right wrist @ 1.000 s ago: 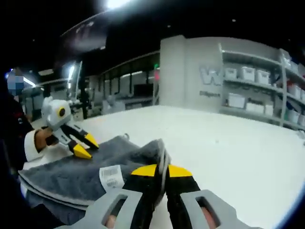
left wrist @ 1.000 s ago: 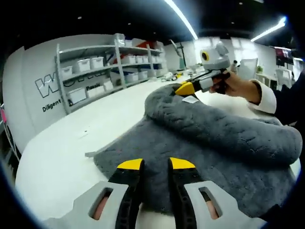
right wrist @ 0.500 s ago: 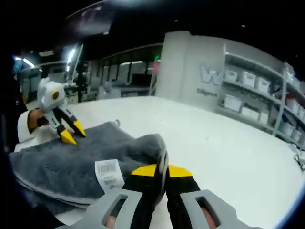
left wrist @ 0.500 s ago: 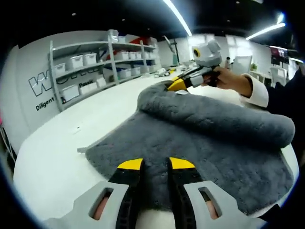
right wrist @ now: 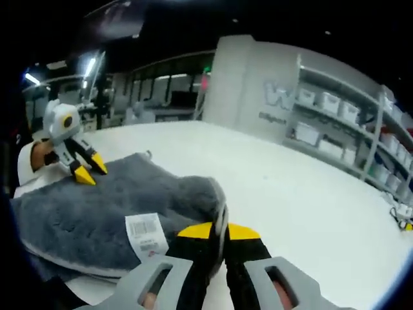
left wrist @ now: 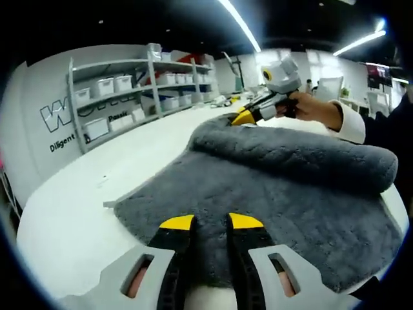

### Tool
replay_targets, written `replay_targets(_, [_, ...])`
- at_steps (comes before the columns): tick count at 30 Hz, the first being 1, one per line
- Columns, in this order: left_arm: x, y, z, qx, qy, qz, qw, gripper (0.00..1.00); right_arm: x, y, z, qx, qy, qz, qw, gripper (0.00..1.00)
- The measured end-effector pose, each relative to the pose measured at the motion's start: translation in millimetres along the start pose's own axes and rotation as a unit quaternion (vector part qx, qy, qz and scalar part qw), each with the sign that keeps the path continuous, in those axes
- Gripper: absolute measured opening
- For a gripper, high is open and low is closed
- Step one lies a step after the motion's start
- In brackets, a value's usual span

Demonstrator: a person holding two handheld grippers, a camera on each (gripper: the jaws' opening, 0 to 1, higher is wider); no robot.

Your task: Open the folded towel by lifting each exposed corner and separating the folded layers until the towel lies flat within the target outline without major curled edges

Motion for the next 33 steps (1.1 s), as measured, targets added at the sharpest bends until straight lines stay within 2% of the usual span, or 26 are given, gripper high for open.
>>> replay_targets(3, [-6.6,4.5,2,-0.034,-0.015,0.059,0.9976,0.22,4.3,-6,-1,0.003,0.005,0.001,1.0000,0.00])
replay_targets(12, [-8.1,5.0,8,-0.031,-0.012,0.041,0.9986,0.21,12.5,-22,-5,0.008,0.012,0.001,0.9999,0.01])
replay_targets(17, [-9.6,6.3,9,-0.039,-0.006,0.050,0.9980,0.23,16.8,-37,-5,0.007,0.014,0.000,0.9999,0.01])
replay_targets(20, [-9.8,6.4,9,-0.041,-0.006,0.053,0.9977,0.23,18.5,-41,-5,-0.003,0.010,0.017,0.9998,0.01])
replay_targets(24, [-10.1,5.8,9,-0.040,-0.007,0.050,0.9979,0.22,23.5,-50,-3,0.009,0.013,0.019,0.9997,0.01])
replay_targets(33, [-12.6,1.2,15,-0.035,-0.008,0.043,0.9984,0.19,29.7,-65,10,0.031,0.028,-0.031,0.9987,0.01])
Point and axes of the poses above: the point that each gripper's makers call its tool centre point, and the gripper's own axes: z roughly forward along the fingers, y roughly to its left, x roughly out of its underside, the point moved 1 cm from there along -z, roughly backward along the fingers, and after that the axes turned 7 degrees about y, right-handed, at the moved point
